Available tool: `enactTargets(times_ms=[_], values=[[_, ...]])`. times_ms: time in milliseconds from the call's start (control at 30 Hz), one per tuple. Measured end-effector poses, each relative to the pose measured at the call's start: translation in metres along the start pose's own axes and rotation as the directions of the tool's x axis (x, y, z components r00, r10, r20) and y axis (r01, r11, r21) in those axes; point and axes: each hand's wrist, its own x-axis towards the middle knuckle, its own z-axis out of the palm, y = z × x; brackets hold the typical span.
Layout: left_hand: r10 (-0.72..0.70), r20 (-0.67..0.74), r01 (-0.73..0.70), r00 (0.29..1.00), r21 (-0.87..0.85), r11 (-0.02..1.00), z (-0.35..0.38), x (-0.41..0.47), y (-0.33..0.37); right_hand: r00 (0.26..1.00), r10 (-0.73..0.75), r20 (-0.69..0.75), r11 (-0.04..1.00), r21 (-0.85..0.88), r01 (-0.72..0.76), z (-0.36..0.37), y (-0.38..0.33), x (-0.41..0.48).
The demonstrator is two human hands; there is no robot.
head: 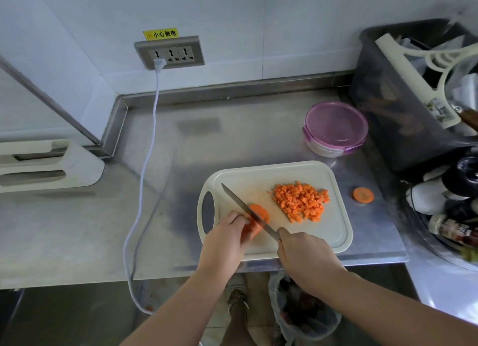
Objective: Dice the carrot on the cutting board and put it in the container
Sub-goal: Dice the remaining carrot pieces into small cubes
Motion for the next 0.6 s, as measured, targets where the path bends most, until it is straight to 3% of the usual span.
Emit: enactTargets(times_ms=[233, 600], values=[[0.024, -0.019, -0.024, 1.0, -0.009, 1.0, 0.001, 0.001, 0.001, 0.997, -0.054, 0.046, 0.998, -0.04, 0.056, 0.003, 0.001, 0.009], [0.07, -0.05, -0.069, 0.996, 0.011, 0.998, 0.001, 0.002, -0.001, 0.996, 0.002, 0.088, 1.0, 0.015, -0.003, 0.007, -0.001, 0.019]])
